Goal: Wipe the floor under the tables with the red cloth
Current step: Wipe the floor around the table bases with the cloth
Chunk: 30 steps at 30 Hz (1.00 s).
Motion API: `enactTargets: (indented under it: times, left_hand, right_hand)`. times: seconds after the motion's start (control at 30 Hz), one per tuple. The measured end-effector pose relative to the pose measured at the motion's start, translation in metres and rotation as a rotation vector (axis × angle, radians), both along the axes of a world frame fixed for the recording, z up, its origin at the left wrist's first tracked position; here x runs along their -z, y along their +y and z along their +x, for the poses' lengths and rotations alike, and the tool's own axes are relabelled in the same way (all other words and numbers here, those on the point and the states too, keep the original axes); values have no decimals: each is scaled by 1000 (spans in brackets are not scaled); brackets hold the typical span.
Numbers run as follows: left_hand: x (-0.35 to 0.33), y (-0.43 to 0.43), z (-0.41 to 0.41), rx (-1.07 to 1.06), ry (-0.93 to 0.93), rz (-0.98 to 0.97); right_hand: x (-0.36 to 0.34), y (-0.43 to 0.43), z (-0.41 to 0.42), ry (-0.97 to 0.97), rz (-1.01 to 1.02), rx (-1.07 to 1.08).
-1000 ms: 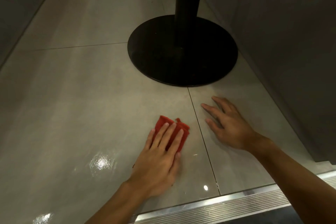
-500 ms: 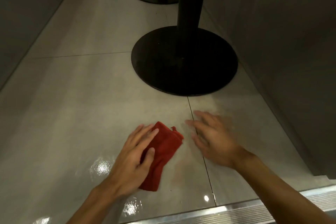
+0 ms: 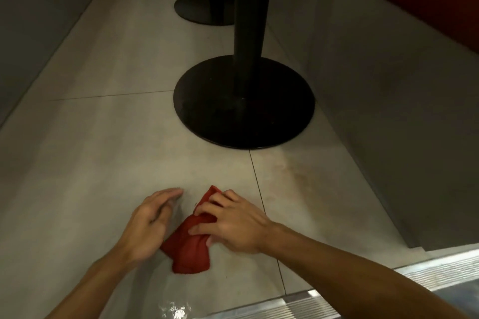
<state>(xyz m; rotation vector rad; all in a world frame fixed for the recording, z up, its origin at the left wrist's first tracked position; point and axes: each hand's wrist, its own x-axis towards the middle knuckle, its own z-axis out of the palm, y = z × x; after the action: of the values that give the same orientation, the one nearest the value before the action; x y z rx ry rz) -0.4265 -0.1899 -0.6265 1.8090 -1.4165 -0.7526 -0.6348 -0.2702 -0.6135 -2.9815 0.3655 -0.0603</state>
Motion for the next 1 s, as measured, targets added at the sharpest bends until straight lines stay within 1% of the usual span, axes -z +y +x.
enactTargets:
  times: [0.07,0.13,0.23,0.3,0.37,0.43,0.5,0.57,0.6,0.63,0.7,0.77,0.8,0.83,0.87,0.93,1.0]
  left_hand:
    - [-4,-7,-1,-62,124,6]
    - [-8,-15,-3,-91,199,-14]
    - [-11,-31,-9,-101,243,-8]
    - [-11,-43,-16,-119,221,-3]
    - [-10,-56,-24,-91,140,2]
    - [-5,-69,-30,11,-80,22]
    - [0,-80,-34,129,-314,102]
    - [5,-90,-40,202,-414,169]
    - [7,-94,-44,216,-448,191]
    - [10,-98,-47,220,-485,211]
    - [15,-102,-51,222,-552,234]
    - [21,-102,-53,219,-600,225]
    - [23,-101,-53,217,-607,223]
    - [24,-100,-53,215,-608,226]
    - [24,-100,-53,214,-607,230]
    - [24,-101,-53,213,-606,236]
    - [24,-101,-54,212,-631,237]
  right_hand:
    - [1,-1,-3,-90,13,40]
    - [-2,-1,-11,-170,87,128]
    - [-14,-7,-29,-349,359,294]
    - [-23,-19,-46,-446,474,397]
    - [-32,-34,-66,-531,504,488]
    - [-39,-52,-87,-612,463,569]
    - [-45,-74,-108,-650,396,639]
    - [-46,-96,-129,-629,272,692]
    - [-44,-110,-140,-587,191,714]
    - [-40,-125,-151,-513,109,752]
    - [-26,-151,-168,-277,-22,875]
    - [-9,-162,-177,-47,21,947]
    - [-2,-162,-178,26,48,958]
    - [1,-159,-176,51,74,977]
    - [3,-155,-173,29,128,1017]
    - [0,-150,-164,-90,257,1133]
    - [0,-153,-156,-134,316,1238]
